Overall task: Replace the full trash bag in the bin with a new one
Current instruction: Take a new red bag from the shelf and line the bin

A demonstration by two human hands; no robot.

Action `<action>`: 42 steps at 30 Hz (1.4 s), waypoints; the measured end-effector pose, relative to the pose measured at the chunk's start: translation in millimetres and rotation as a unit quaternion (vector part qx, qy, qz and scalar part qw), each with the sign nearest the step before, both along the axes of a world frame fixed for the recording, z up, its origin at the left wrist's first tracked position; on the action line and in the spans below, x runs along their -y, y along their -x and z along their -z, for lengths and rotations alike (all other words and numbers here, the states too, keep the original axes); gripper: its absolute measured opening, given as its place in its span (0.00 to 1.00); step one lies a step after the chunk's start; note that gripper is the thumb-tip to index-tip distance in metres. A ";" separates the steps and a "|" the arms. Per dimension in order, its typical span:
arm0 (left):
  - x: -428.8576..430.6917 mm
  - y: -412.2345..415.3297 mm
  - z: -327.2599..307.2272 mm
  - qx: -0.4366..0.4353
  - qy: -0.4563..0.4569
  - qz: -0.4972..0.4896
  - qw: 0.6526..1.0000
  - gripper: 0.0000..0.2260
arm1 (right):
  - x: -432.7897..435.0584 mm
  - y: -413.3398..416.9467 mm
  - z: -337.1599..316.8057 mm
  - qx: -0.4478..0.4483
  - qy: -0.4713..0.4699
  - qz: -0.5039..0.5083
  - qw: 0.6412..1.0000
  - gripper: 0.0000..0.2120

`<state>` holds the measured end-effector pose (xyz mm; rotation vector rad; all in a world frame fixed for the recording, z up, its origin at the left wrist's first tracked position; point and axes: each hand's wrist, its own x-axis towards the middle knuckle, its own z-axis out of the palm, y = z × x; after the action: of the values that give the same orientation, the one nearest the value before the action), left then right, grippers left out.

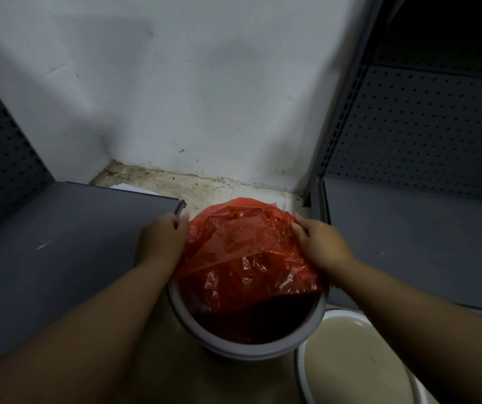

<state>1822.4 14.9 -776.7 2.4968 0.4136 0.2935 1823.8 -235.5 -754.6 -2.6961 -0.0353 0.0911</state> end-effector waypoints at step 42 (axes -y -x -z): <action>19.8 67.3 -4.7 0.060 -0.029 0.132 0.989 0.20 | 69.6 87.4 31.3 0.105 0.030 -0.241 0.964 0.40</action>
<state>1755.1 -4.9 -772.0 2.5374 0.0256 0.3505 1736.4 -305.1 -785.9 -2.6849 -0.7646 -0.0484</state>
